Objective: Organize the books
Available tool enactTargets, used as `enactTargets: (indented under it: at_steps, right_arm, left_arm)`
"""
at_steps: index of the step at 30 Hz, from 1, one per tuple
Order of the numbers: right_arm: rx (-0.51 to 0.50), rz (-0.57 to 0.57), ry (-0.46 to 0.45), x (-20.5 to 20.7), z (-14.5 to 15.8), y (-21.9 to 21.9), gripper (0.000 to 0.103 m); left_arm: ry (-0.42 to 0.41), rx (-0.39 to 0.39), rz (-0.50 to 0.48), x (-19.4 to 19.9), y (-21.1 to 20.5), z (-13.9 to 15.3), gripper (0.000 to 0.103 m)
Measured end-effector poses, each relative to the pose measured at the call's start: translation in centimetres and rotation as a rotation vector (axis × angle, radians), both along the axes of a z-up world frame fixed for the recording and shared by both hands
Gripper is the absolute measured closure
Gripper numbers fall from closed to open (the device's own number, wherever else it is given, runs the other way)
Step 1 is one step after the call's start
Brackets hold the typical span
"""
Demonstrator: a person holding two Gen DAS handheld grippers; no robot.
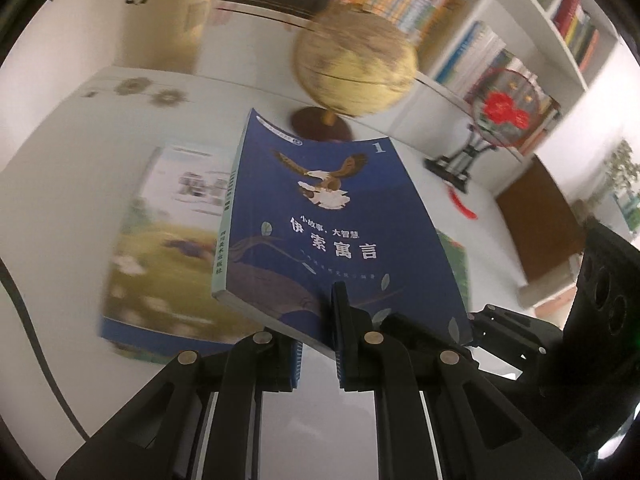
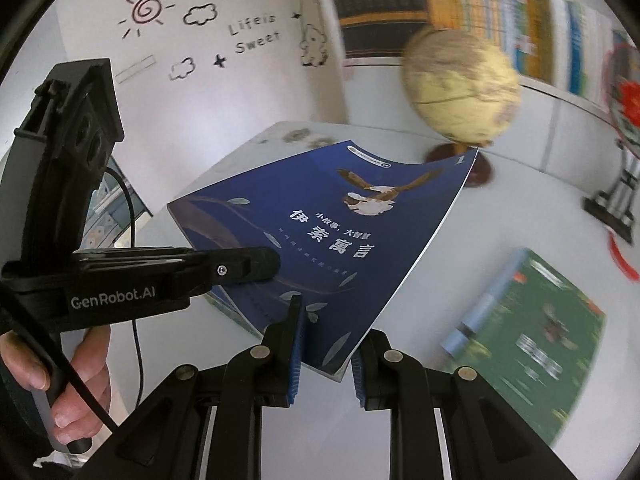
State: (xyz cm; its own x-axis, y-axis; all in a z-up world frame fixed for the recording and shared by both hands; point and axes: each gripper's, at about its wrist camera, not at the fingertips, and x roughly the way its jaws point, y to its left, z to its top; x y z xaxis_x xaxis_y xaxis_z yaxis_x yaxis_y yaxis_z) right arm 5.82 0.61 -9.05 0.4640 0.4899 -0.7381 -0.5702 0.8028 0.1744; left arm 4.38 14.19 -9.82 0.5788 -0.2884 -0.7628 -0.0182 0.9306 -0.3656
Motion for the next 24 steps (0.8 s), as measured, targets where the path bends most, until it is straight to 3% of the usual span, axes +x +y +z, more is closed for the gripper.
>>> enactTargets:
  at_steps: [9,18,22,24]
  right_arm:
    - [-0.022,0.021,-0.005,2.0,-2.4,6.4,0.083]
    - [-0.008,-0.037,0.047,2.9,-4.6,7.6,0.083]
    - [0.017,-0.069,0.098,3.1,-5.4,7.7,0.083]
    - [0.010,-0.077,0.106,3.0,-5.7,7.9,0.082]
  left_arm:
    - [0.004,0.011,0.028,0.8,4.9,-2.1,0.092]
    - [0.041,-0.005,0.012,1.1,6.6,-4.2,0.089]
    - [0.088,0.038,-0.003,0.8,6.9,-4.9,0.077]
    - [0.115,0.025,0.005,0.5,7.5,-5.4,0.076]
